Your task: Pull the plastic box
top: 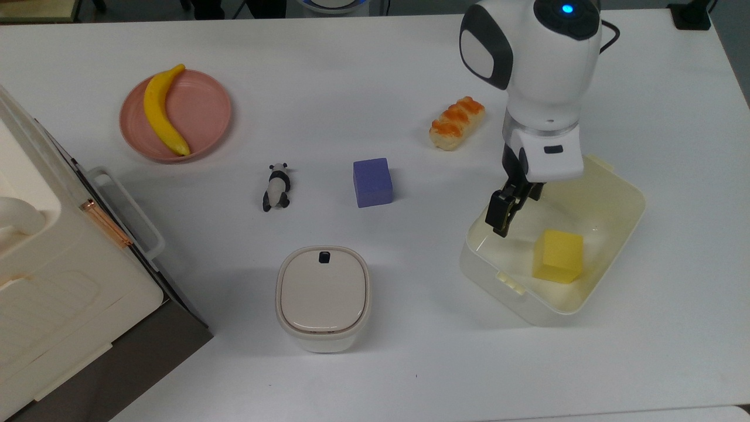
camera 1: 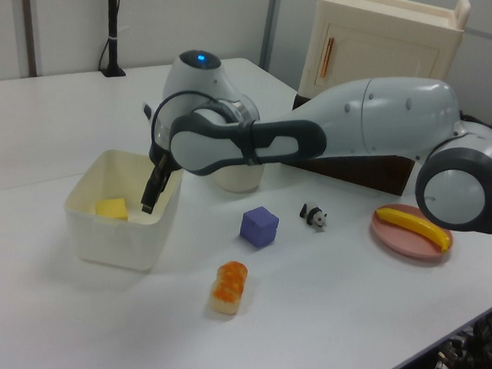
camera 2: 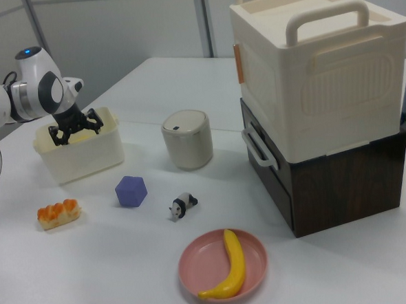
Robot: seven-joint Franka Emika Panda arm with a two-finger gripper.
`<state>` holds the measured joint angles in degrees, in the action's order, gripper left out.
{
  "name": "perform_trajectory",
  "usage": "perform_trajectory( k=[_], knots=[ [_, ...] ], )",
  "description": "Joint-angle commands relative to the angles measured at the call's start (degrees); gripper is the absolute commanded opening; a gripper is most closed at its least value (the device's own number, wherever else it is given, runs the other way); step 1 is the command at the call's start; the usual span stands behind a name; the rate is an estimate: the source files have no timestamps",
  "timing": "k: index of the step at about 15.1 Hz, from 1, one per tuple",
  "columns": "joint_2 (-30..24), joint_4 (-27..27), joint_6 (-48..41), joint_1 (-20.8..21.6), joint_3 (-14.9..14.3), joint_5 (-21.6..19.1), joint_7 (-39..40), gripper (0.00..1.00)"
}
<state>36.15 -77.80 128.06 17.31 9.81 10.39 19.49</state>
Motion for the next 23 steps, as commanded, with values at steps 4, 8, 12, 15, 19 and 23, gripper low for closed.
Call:
perform_trajectory(
  k=[4, 8, 12, 15, 19, 23],
  knots=[
    [-3.01, 0.10, -13.16, 0.45, -1.02, 0.15, 6.87, 1.00],
    [-4.42, 0.02, -16.86, -0.43, -1.20, 0.16, 8.28, 1.00],
    [-7.05, -0.60, -21.96, -1.75, -1.20, 0.07, 10.30, 1.00],
    [-7.85, -0.51, -21.80, -1.84, -1.20, -1.41, 8.56, 1.00],
    [-13.02, -0.25, -21.00, -2.10, -1.29, -4.67, -4.95, 1.00],
    [-20.49, -0.95, -29.13, -8.24, -0.32, -5.12, -14.82, 1.00]
  ],
)
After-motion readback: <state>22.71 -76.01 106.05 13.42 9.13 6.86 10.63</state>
